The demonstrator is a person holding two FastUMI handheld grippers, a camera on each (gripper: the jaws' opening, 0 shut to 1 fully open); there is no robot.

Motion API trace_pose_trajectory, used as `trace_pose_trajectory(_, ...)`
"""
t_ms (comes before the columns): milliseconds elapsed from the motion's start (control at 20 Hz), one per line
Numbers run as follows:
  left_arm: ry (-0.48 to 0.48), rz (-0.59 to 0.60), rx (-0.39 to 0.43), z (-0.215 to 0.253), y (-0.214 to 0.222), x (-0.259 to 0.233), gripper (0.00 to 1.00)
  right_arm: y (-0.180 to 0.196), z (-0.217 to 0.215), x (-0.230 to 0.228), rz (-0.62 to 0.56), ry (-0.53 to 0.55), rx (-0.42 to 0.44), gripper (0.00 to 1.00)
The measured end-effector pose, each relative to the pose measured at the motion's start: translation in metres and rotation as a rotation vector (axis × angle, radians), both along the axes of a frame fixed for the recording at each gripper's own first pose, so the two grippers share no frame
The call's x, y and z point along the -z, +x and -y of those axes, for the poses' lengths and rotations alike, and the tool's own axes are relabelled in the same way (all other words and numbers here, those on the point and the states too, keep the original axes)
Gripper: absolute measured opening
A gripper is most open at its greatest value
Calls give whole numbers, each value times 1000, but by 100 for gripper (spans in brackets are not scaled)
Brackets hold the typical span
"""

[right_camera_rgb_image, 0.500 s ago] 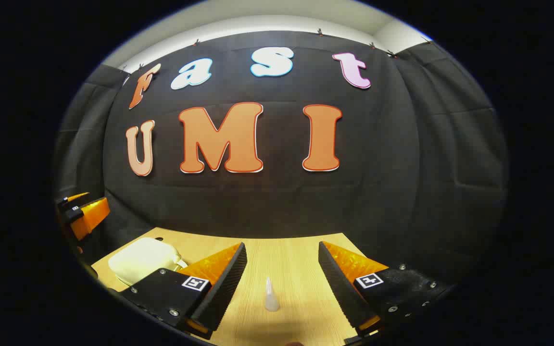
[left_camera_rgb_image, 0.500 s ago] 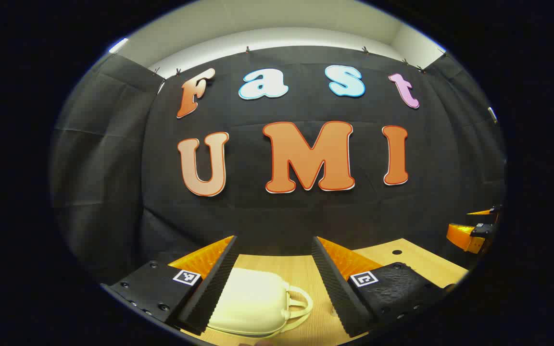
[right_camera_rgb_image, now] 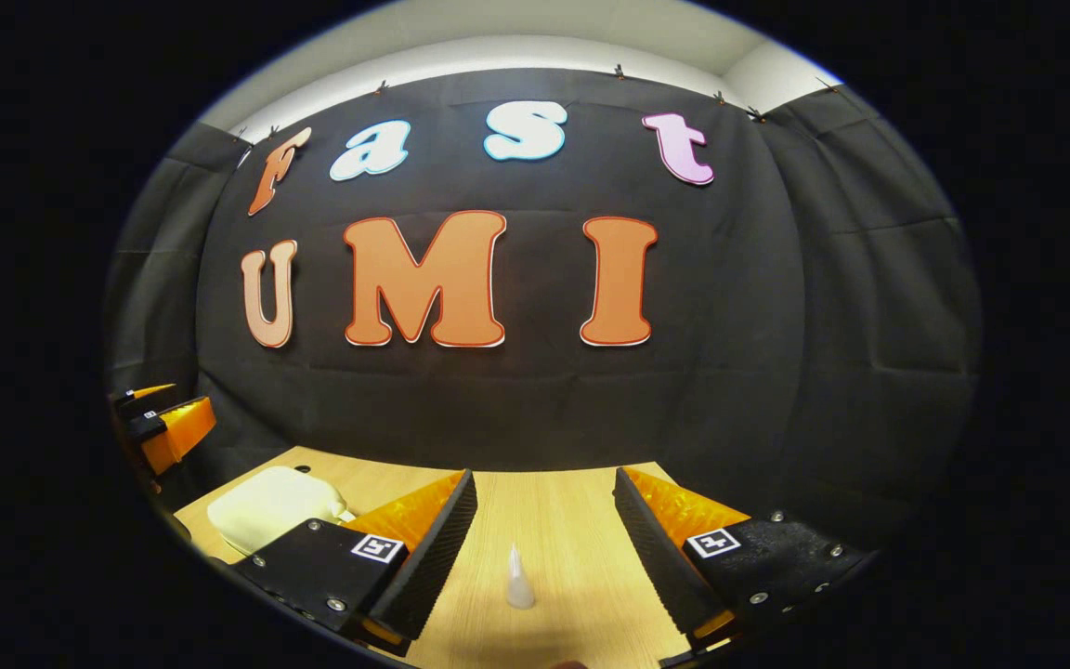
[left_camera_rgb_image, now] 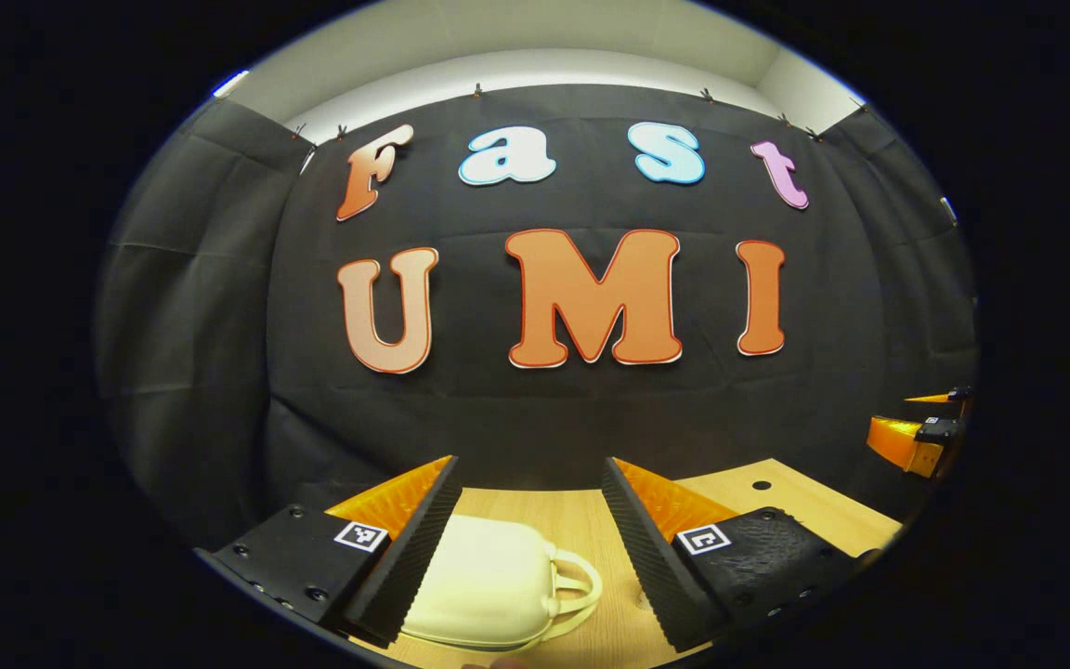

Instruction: First open the suitcase, pack the skin care products into it, and then close the suitcase.

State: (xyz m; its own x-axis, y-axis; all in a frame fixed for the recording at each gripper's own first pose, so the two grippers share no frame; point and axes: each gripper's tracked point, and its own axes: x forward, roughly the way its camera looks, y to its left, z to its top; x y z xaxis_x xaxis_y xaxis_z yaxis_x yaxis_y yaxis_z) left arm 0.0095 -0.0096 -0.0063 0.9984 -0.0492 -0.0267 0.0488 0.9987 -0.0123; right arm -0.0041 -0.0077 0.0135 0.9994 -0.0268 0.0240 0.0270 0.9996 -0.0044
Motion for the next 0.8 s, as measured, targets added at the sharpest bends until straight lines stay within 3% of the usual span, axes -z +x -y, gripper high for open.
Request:
trace_pose_trajectory(100,-2,-1,15,7,1,0,94,-2,4,0,-3,3,4,95)
trace_pose_trajectory(500,33,-1,18,5,-1,2,97,-4,3,2,-7,6,11,95)
trace_pose_trajectory(800,130,-3,-23,-7,1,8,98,-4,2,14,-37,9,0,95)
